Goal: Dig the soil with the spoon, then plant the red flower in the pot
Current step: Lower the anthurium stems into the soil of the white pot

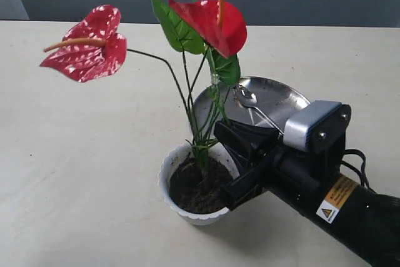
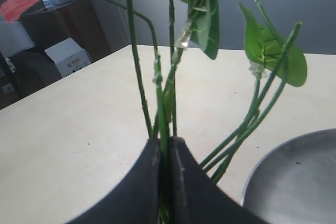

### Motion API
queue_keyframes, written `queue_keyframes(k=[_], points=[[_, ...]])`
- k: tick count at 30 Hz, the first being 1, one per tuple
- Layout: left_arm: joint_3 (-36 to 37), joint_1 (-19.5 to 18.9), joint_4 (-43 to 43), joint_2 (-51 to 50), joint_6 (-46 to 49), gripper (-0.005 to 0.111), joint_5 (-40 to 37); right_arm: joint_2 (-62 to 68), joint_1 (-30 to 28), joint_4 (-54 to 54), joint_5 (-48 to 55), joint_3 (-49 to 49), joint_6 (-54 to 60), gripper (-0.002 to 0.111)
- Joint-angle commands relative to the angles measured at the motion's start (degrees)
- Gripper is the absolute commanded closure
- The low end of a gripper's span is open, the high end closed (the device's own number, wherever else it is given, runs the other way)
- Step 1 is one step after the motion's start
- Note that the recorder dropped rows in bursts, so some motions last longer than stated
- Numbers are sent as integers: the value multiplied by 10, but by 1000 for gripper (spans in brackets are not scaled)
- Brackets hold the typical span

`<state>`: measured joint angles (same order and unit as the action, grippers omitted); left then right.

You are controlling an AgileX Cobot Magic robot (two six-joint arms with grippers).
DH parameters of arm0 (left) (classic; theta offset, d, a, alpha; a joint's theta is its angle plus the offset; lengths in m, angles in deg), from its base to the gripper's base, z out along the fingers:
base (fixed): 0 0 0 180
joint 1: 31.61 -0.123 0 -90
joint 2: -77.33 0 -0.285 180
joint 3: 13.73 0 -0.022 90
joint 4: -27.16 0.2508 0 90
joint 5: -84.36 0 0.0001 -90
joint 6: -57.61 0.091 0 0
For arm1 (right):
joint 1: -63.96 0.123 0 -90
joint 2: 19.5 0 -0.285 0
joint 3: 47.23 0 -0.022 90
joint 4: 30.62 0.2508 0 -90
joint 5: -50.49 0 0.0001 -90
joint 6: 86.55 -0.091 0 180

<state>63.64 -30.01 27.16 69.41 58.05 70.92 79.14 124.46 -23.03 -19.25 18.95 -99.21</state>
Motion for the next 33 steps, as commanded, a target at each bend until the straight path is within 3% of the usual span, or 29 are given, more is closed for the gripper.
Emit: queue_keyframes(k=[1,33], points=[[-2,2,0,1,0,106,1,34,2,-25,-2,-1,-4,109],[-2,2,0,1,0,106,1,26,2,-44,-2,90,-29,109]])
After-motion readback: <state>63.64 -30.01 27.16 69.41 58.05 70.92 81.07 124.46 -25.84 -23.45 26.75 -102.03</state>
